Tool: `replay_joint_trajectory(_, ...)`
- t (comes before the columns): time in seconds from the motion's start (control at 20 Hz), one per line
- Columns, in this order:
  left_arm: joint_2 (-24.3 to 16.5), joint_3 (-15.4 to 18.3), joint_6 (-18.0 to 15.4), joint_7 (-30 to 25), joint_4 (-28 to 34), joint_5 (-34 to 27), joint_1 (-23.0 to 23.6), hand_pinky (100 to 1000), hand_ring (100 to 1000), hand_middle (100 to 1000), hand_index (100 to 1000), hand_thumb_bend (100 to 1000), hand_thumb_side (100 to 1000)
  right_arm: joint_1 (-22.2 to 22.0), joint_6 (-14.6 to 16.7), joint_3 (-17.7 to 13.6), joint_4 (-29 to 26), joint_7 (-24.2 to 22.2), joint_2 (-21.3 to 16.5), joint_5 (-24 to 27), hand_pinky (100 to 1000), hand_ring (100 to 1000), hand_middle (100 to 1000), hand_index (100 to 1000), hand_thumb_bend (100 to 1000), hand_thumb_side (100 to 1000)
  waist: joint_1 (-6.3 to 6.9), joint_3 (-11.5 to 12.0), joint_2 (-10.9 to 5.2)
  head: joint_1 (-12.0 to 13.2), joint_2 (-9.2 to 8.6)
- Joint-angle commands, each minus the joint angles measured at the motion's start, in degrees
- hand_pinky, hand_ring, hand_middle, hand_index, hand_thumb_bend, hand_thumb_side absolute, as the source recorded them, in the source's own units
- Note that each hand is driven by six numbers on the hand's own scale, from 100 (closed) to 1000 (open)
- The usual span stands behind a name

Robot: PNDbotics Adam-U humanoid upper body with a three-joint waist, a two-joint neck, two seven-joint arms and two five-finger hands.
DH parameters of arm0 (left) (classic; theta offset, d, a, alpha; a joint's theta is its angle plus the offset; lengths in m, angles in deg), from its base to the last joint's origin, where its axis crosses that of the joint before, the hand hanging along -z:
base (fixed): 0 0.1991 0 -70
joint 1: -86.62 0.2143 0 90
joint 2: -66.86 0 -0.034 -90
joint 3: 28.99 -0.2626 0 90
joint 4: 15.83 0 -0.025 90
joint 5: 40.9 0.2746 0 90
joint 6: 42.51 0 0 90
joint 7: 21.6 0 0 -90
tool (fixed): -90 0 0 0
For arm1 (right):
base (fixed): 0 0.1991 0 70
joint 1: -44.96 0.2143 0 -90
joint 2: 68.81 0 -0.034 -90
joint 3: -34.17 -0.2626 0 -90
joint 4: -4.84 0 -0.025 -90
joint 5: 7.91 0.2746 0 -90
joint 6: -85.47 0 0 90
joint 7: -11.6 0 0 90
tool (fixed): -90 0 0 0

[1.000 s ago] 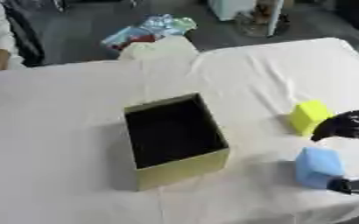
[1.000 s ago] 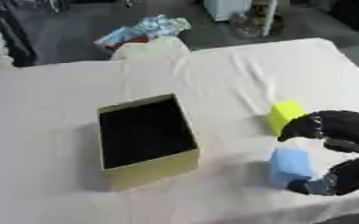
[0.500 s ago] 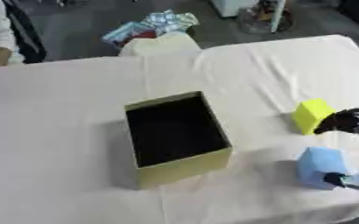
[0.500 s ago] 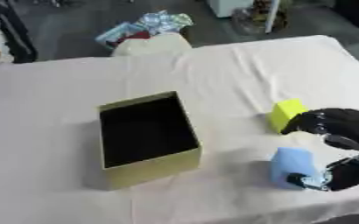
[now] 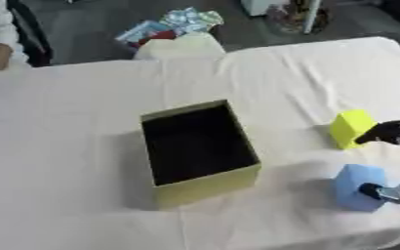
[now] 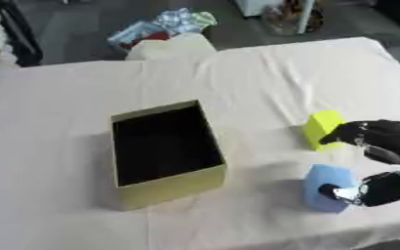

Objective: Pick up objects on the table and place them in the box.

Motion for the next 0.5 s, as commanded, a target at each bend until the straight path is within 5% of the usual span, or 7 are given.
replay_joint_trajectory(0.05, -0.8, 0.12, -0.11, -0.32, 0.95, -0.18, -0.47, 720, 684, 758, 925, 363, 955, 0.42, 0.04, -0.46, 0.53, -1.68, -1.0, -0.11, 832, 854, 797, 909, 454, 776, 0.07, 0.03, -0.14, -0.3, 0.32)
replay_joint_trajectory(0.5, -0.34, 0.09, -0.48, -0.5, 0.95, -0.25, -0.65, 721, 692, 758, 920, 353, 959, 1.53, 1.11, -0.57, 3.14, -2.82, -0.96, -1.18, 837, 863, 808, 914, 484, 791, 0.51, 0.0, 0.7, 0.3, 0.32)
